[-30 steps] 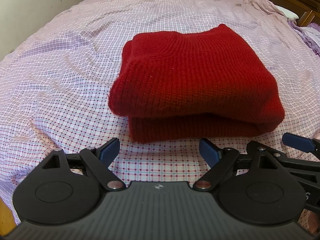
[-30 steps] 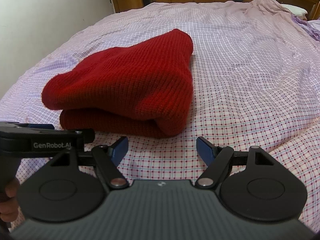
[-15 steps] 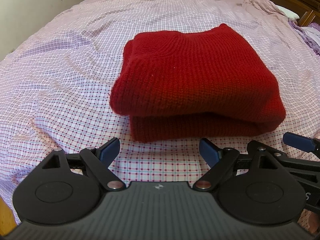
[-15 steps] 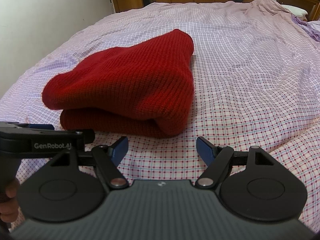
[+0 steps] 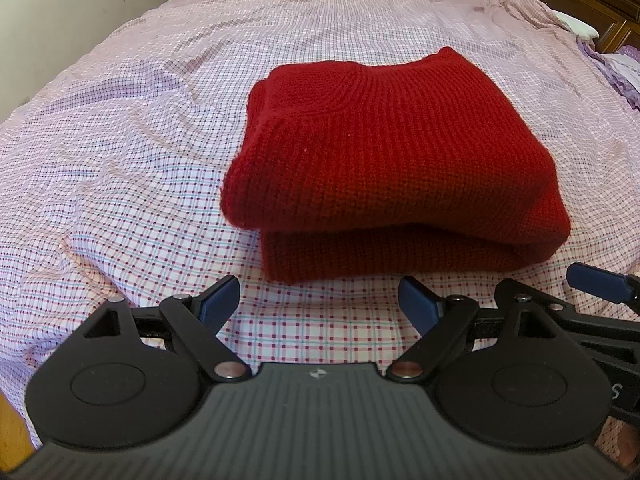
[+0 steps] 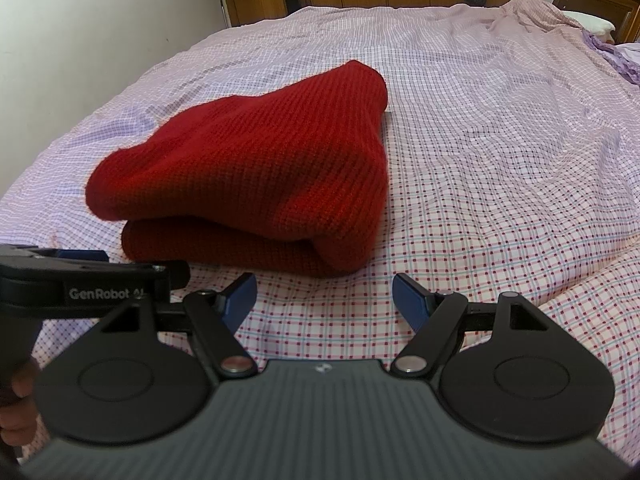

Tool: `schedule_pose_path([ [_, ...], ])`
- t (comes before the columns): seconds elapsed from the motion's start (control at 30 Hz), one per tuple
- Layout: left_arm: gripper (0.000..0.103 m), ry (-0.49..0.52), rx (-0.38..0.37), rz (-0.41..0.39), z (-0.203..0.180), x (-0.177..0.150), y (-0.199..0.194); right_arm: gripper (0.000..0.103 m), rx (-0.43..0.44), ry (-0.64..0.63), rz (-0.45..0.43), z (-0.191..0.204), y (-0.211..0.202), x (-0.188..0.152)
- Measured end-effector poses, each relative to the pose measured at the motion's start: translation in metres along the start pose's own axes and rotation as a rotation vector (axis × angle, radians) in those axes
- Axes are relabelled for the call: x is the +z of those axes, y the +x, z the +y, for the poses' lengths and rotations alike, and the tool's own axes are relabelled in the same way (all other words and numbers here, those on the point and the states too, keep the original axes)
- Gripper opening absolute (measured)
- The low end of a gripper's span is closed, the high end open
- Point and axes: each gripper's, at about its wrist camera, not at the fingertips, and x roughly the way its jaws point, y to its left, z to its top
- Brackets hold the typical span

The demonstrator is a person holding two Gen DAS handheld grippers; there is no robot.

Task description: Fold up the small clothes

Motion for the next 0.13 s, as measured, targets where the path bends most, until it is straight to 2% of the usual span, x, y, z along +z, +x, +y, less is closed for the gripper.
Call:
schedule_pose_path([
  [0.13,0.089,0.003,-0.001,0.003,0.0003,0.0001,0.0003,0.077,0.0,0.001,0.0,0.0001,0.0,0.0],
])
